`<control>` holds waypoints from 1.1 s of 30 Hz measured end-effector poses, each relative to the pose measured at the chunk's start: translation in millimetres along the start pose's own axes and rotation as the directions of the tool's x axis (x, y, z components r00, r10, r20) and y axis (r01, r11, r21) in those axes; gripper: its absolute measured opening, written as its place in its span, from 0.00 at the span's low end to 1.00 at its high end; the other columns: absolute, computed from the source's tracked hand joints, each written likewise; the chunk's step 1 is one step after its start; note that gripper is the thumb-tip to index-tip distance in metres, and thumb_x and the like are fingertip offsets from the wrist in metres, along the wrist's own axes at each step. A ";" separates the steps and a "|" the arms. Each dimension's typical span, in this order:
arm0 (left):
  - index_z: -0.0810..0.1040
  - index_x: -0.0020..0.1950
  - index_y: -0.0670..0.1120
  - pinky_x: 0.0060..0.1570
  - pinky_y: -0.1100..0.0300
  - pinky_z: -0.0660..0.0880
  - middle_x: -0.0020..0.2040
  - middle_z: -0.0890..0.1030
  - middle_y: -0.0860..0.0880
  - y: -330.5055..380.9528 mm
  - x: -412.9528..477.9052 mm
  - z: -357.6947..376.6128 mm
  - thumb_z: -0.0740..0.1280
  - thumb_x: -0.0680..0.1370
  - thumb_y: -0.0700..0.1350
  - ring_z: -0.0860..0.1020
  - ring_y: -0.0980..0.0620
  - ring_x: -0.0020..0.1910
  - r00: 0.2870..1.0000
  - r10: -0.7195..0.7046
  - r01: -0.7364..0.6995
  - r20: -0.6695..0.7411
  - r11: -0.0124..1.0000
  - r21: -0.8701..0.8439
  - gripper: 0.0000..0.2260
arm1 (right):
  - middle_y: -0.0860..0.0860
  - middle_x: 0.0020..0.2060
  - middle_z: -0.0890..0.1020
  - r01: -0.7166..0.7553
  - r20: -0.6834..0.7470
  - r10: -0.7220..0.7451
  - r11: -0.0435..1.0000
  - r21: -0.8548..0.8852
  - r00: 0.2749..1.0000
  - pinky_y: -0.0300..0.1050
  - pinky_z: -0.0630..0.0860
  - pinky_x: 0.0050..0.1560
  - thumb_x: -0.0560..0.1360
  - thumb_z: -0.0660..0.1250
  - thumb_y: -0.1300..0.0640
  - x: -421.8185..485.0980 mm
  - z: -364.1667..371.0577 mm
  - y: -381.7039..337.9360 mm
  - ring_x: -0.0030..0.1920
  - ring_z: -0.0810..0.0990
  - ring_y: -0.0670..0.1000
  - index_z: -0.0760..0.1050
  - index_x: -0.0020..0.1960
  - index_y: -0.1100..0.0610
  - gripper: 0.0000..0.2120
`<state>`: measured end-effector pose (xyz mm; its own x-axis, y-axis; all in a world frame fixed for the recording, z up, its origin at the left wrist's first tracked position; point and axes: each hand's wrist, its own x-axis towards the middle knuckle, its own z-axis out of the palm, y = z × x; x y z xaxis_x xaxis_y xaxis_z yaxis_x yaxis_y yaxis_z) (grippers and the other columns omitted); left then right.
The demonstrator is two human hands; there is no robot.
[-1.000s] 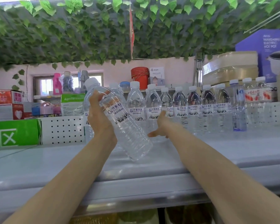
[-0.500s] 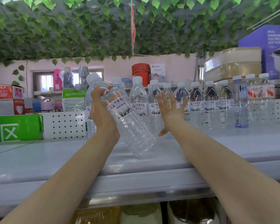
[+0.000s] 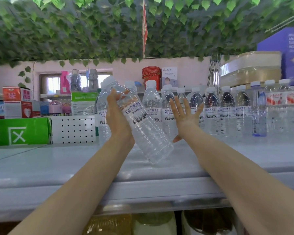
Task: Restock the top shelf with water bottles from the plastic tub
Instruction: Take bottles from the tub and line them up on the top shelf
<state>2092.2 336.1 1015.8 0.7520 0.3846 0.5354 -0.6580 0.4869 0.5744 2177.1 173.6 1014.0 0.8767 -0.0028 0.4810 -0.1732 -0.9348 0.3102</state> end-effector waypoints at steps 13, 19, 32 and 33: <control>0.77 0.50 0.53 0.54 0.49 0.73 0.54 0.80 0.48 17.1 -22.6 22.5 0.61 0.74 0.63 0.77 0.48 0.55 1.000 -0.014 0.010 0.016 0.970 0.242 0.16 | 0.60 0.69 0.24 -0.057 0.160 -0.016 0.895 0.443 0.987 0.72 0.32 0.66 0.64 0.51 0.22 -55.2 -43.4 63.8 0.69 0.25 0.65 0.22 0.71 0.56 0.58; 0.78 0.46 0.50 0.37 0.57 0.78 0.42 0.82 0.48 44.6 -32.5 44.9 0.60 0.76 0.59 0.80 0.51 0.36 0.963 -0.136 0.087 0.232 0.974 0.210 0.15 | 0.51 0.76 0.35 0.009 0.261 -0.518 0.460 0.888 0.815 0.57 0.38 0.72 0.73 0.59 0.37 -115.0 -77.9 72.0 0.76 0.38 0.56 0.25 0.73 0.48 0.48; 0.76 0.55 0.48 0.39 0.69 0.72 0.45 0.79 0.55 78.3 -72.0 74.3 0.50 0.82 0.56 0.78 0.64 0.40 0.879 0.014 -0.261 0.476 0.850 0.457 0.18 | 0.49 0.55 0.82 0.226 -0.254 -0.399 -0.115 0.967 0.881 0.53 0.75 0.62 0.63 0.79 0.53 -166.7 -67.0 53.8 0.54 0.82 0.48 0.63 0.68 0.50 0.39; 0.74 0.59 0.48 0.45 0.68 0.72 0.50 0.78 0.55 74.5 -72.0 65.5 0.48 0.82 0.58 0.76 0.67 0.46 0.870 0.052 -0.369 0.491 0.729 0.576 0.21 | 0.49 0.55 0.82 0.227 -0.248 -0.361 -0.101 0.969 0.899 0.53 0.74 0.62 0.61 0.80 0.50 -167.3 -63.5 55.2 0.55 0.82 0.48 0.64 0.68 0.49 0.41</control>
<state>1986.4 293.3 1060.6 0.6003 -0.0257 0.7993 -0.7802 -0.2385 0.5783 1992.4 145.1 1002.8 0.7391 0.4234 0.5238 0.6512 -0.2508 -0.7162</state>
